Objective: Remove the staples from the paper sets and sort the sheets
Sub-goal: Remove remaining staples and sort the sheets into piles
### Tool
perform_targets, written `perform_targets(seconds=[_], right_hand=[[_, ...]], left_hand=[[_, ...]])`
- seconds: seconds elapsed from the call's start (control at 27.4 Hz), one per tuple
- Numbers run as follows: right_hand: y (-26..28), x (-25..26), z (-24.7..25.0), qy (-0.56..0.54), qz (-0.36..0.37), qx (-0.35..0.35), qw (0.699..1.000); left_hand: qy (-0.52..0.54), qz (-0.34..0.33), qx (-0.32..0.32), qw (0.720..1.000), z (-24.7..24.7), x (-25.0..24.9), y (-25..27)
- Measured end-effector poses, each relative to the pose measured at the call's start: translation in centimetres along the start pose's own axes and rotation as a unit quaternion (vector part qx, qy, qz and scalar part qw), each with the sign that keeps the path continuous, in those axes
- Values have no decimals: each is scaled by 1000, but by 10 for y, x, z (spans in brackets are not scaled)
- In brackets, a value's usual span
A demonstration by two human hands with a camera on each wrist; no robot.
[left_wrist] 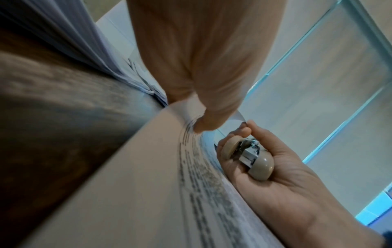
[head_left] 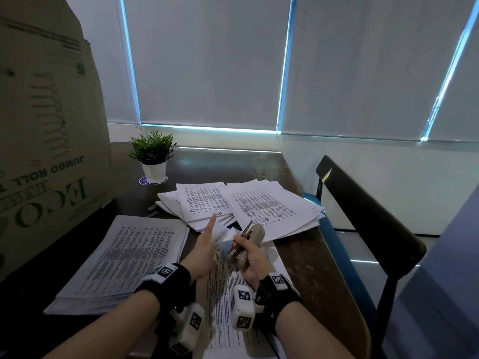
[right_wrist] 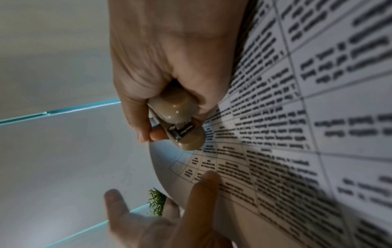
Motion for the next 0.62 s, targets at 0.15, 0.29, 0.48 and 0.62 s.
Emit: perform_targets(seconds=[0.15, 0.29, 0.48, 0.62], right_hand=[[-4, -2, 1, -47, -20, 25, 998], [8, 18, -7, 5, 24, 16, 1000], [42, 121, -68, 116, 259, 32, 958], [54, 141, -136, 232, 311, 102, 916]], left_hand=[[-87, 85, -21, 992, 1, 3, -2], [-89, 146, -73, 983, 17, 12, 7], [7, 102, -147, 984, 44, -2, 27], [56, 40, -203, 977, 57, -28, 44]])
Point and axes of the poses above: each hand's wrist, its own y-axis away from the middle knuckle, its own z-axis out of the back of the hand, x = y × z, the point moved 10 cm from there along -y, towards the middle knuckle, and after that the axes turned 3 degrees about x, right-handed, at the moved point
